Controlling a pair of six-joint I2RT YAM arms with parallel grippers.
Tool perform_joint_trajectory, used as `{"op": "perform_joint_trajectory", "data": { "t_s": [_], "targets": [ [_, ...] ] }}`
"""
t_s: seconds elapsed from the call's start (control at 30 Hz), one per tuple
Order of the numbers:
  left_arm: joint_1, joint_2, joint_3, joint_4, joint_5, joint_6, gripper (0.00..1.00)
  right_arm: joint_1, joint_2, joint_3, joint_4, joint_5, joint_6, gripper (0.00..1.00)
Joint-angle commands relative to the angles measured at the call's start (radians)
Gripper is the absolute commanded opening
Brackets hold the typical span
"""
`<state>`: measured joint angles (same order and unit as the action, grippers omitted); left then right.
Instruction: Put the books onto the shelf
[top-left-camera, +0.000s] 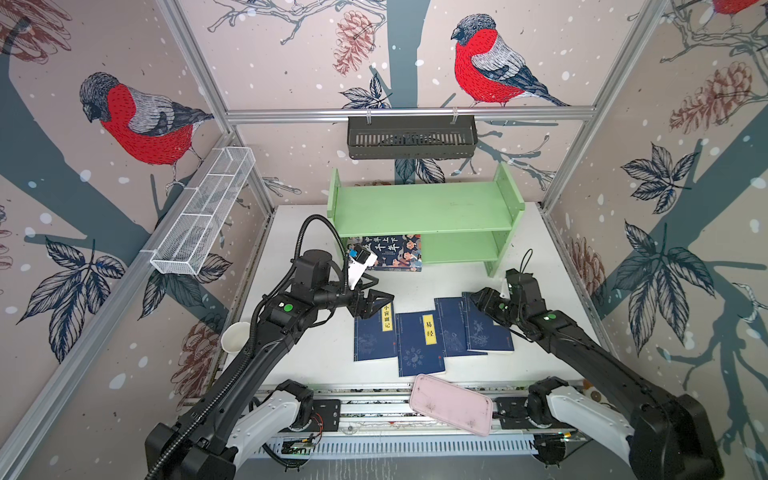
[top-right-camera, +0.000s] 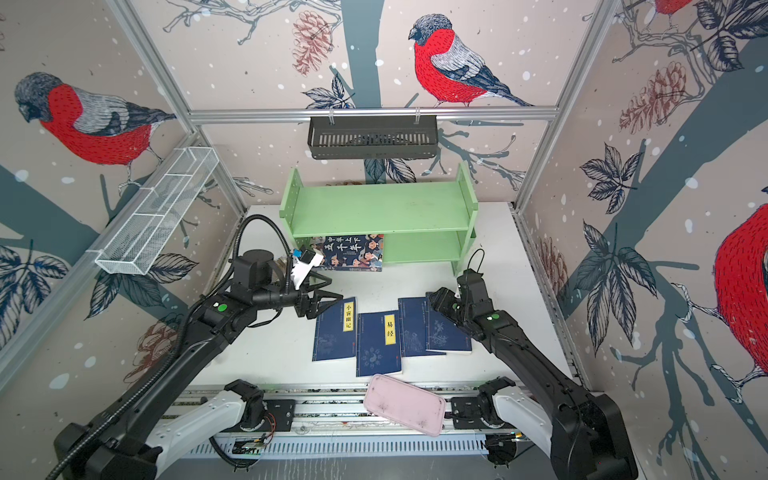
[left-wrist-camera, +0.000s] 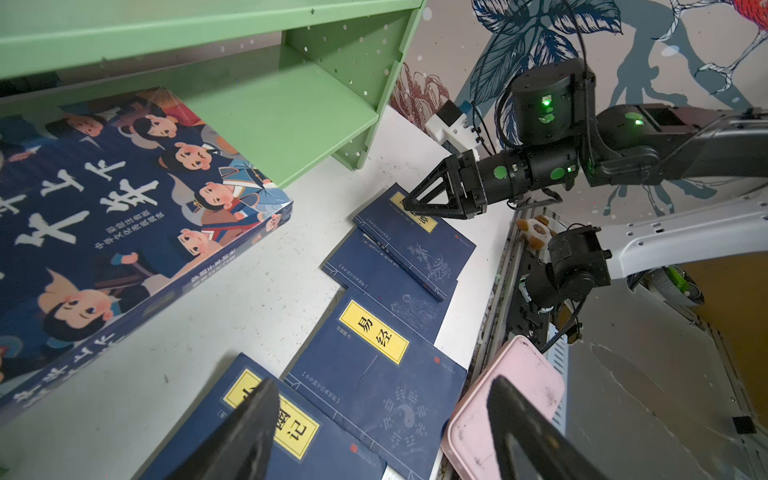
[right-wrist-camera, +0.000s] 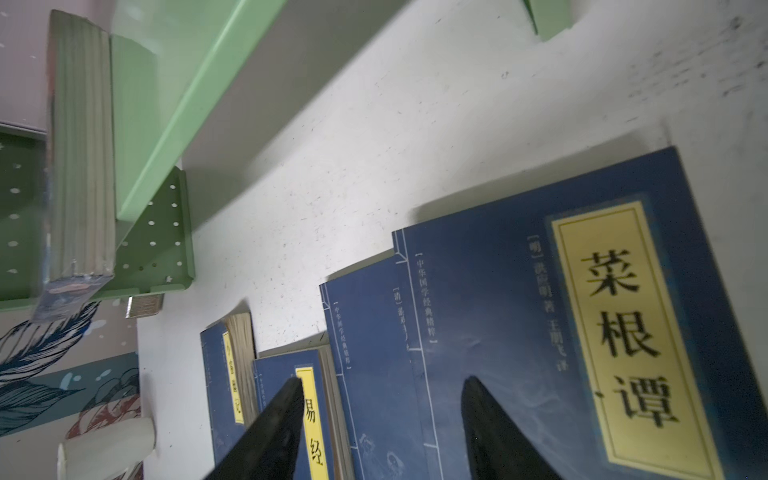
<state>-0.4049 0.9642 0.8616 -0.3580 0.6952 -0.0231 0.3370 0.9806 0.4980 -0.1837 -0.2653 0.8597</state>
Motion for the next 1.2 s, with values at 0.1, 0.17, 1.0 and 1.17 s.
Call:
{"op": "perform_joint_trajectory", "data": {
  "t_s": [0.1,0.17,1.0,1.17],
  "targets": [
    [0.004,0.005,-0.040,0.078,-0.392,-0.109,0.73,0.146,-0.012,0.041,0.141,-0.070,-0.020,0.55],
    [0.020,-0.011,-0.061,0.080,-0.502,-0.138,0.71,0.204,0.005,0.053,0.198,-0.058,-0.021,0.55],
    [0.130,-0.003,-0.313,0.391,-0.759,0.082,0.75,0.275,0.348,0.070,0.750,-0.138,0.152,0.40],
    [0.150,0.024,-0.341,0.469,-0.730,0.158,0.77,0.269,0.436,0.098,0.798,-0.176,0.170,0.38]
  ]
}}
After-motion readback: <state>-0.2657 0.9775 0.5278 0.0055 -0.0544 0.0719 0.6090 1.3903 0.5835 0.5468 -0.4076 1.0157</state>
